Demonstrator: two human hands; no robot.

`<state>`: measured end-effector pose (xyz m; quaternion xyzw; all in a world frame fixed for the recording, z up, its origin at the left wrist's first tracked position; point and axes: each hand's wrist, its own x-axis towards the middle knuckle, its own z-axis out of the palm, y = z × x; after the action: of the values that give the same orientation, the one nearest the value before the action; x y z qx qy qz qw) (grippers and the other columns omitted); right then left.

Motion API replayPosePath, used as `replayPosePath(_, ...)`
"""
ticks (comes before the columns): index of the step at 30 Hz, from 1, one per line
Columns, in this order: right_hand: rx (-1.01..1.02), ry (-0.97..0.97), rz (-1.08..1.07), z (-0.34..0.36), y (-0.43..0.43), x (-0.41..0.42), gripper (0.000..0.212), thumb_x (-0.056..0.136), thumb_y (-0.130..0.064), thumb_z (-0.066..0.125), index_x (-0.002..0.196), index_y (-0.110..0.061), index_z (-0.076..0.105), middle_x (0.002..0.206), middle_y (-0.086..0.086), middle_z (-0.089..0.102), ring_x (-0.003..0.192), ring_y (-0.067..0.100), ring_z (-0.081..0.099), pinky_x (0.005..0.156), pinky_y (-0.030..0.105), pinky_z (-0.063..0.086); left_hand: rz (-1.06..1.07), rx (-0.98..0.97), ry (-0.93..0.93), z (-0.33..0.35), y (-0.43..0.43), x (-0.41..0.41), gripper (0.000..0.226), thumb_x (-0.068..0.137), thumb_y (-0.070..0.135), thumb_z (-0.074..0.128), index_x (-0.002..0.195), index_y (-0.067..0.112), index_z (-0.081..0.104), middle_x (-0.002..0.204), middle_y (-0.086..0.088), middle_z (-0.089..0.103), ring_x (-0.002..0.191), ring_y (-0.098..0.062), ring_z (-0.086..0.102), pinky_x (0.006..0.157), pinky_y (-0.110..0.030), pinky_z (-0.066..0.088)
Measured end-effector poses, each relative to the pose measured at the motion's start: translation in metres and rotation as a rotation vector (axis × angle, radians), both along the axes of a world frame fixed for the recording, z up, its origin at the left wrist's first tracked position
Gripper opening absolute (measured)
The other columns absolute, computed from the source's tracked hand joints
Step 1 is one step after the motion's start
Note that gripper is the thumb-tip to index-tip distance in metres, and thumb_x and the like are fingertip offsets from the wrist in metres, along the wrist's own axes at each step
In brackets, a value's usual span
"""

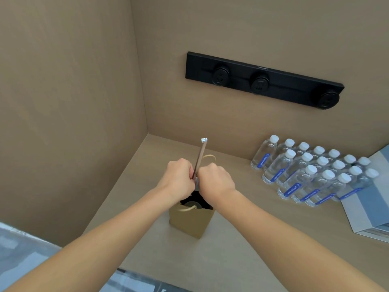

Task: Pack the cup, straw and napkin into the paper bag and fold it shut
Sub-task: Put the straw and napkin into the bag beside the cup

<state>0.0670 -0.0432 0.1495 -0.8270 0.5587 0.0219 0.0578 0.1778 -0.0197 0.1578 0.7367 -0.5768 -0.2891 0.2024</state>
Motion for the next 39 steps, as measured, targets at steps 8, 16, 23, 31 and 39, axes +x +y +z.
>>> replayPosePath(8, 0.134, 0.051, -0.024, -0.012, -0.007, 0.008, 0.021, 0.087, -0.005, 0.048, 0.097, -0.013, 0.065, 0.1, 0.011, 0.062, 0.095, 0.034, 0.064, 0.062, 0.033, 0.043, -0.151, 0.201, -0.137, -0.005, -0.003, -0.008, 0.019, 0.088, 0.0, 0.047, 0.074, 0.013, 0.047, 0.105, -0.017, 0.059, 0.077, -0.034, 0.054, 0.063, -0.034, 0.044)
replayPosePath(16, 0.167, 0.077, -0.046, -0.017, -0.014, 0.005, 0.02, 0.089, -0.004, 0.052, 0.103, -0.008, 0.065, 0.108, 0.013, 0.06, 0.103, 0.035, 0.062, 0.069, 0.036, 0.049, -0.091, 0.145, -0.245, -0.025, -0.01, 0.002, 0.013, 0.083, 0.008, 0.059, 0.072, 0.014, 0.057, 0.075, -0.009, 0.056, 0.075, -0.034, 0.052, 0.062, -0.032, 0.045)
replayPosePath(23, 0.178, 0.078, -0.015, -0.02, -0.018, 0.003, 0.022, 0.087, -0.002, 0.055, 0.107, -0.006, 0.064, 0.107, 0.014, 0.061, 0.101, 0.035, 0.061, 0.065, 0.036, 0.044, -0.058, 0.109, -0.233, -0.032, -0.021, 0.006, 0.009, 0.083, 0.015, 0.062, 0.086, 0.019, 0.07, 0.094, -0.013, 0.066, 0.077, -0.033, 0.053, 0.065, -0.03, 0.049)
replayPosePath(31, 0.135, 0.067, 0.027, -0.023, -0.02, 0.001, 0.02, 0.089, -0.001, 0.052, 0.102, -0.006, 0.065, 0.104, 0.014, 0.061, 0.097, 0.036, 0.062, 0.062, 0.035, 0.042, -0.086, 0.134, -0.256, -0.03, -0.035, 0.006, 0.013, 0.081, 0.02, 0.066, 0.092, 0.014, 0.07, 0.095, -0.013, 0.067, 0.079, -0.033, 0.058, 0.069, -0.033, 0.054)
replayPosePath(39, 0.094, 0.154, 0.078, -0.026, -0.019, 0.006, 0.02, 0.087, 0.003, 0.052, 0.096, -0.005, 0.067, 0.097, 0.012, 0.064, 0.09, 0.035, 0.065, 0.059, 0.033, 0.042, -0.092, 0.117, -0.26, -0.027, -0.035, 0.014, 0.027, 0.077, 0.004, 0.059, 0.096, 0.019, 0.069, 0.097, -0.01, 0.068, 0.089, -0.032, 0.063, 0.079, -0.039, 0.059)
